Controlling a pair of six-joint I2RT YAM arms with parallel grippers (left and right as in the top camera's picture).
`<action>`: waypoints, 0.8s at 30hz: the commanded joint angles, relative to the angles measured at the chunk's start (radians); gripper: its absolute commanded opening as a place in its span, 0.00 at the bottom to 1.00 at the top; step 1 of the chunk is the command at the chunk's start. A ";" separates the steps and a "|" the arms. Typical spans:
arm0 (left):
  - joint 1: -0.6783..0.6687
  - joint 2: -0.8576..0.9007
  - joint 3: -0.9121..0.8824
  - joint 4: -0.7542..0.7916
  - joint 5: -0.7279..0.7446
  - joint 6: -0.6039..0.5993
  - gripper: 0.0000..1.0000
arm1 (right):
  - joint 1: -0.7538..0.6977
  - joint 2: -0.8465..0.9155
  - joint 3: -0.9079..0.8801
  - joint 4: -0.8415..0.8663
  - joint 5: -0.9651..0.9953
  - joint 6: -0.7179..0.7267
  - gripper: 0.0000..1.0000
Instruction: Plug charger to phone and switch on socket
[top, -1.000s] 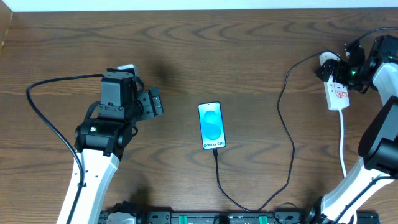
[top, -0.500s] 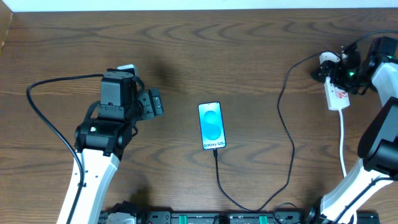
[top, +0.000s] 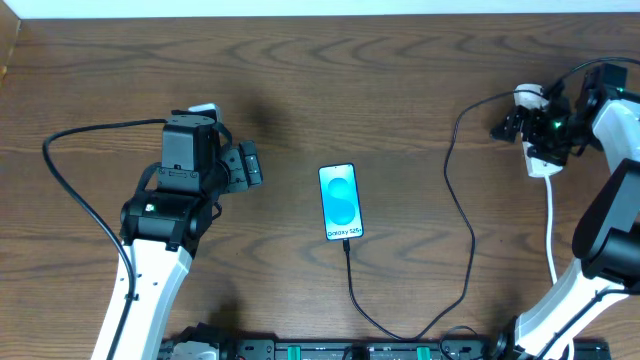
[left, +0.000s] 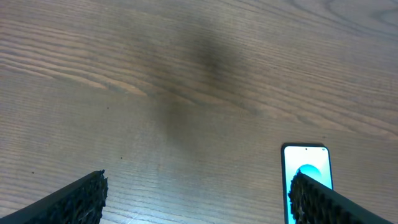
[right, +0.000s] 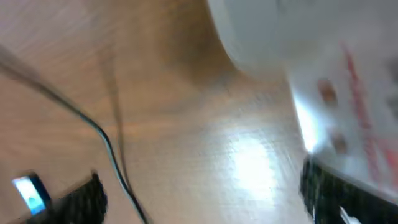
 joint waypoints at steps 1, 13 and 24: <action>0.003 -0.001 -0.006 -0.003 -0.012 0.013 0.93 | -0.008 -0.067 -0.026 -0.014 0.180 0.043 0.99; 0.003 -0.001 -0.006 -0.003 -0.012 0.013 0.93 | -0.008 -0.380 -0.026 -0.054 0.275 0.089 0.99; 0.003 -0.001 -0.006 -0.003 -0.012 0.013 0.93 | -0.008 -0.467 -0.027 -0.084 0.275 0.088 0.99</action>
